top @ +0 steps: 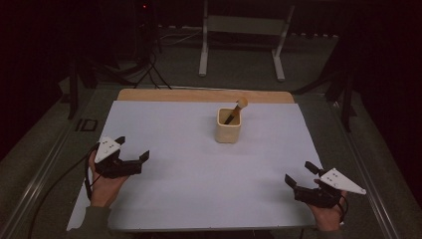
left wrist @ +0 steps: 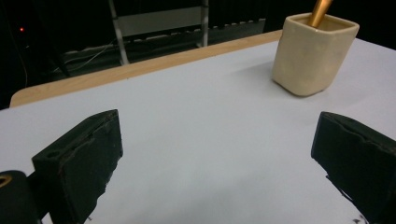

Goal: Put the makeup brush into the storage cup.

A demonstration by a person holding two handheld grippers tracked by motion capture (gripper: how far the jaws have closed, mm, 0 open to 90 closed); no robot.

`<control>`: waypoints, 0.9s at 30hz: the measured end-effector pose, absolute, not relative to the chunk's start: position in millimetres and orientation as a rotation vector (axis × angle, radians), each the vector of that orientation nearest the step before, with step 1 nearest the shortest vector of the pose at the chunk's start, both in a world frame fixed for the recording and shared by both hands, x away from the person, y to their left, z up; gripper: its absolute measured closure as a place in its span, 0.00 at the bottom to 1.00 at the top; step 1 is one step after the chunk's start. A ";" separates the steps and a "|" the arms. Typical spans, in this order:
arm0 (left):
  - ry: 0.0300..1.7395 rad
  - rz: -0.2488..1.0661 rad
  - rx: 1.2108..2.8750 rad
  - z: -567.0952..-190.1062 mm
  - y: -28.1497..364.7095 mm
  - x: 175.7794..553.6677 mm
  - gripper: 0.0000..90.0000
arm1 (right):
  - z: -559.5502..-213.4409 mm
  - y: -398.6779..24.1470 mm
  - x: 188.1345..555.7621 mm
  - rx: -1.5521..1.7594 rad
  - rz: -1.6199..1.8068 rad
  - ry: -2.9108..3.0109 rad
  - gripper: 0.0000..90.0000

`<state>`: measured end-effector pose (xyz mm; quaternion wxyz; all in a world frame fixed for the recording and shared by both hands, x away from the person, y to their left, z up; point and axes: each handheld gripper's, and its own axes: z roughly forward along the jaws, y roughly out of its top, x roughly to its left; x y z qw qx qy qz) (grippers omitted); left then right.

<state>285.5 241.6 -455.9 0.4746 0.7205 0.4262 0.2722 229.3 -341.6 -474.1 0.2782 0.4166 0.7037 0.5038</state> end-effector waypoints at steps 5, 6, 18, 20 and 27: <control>1.052 0.668 1.761 -461.6 249.8 273.4 0.03 | -474.5 -342.8 230.9 1.125 1.355 1.884 0.12; 1.052 0.669 1.759 -462.2 250.7 271.1 0.03 | -474.6 -343.0 231.4 1.125 1.356 1.885 0.12; 1.041 0.667 1.789 -470.3 254.0 251.5 0.03 | -475.8 -345.4 237.8 1.131 1.351 1.884 0.12; 1.035 0.676 1.786 -468.9 253.4 247.5 0.03 | -475.8 -345.6 238.5 1.134 1.352 1.883 0.12; 1.012 0.696 1.762 -463.6 253.3 237.5 0.03 | -478.0 -343.9 241.6 1.133 1.344 1.896 0.12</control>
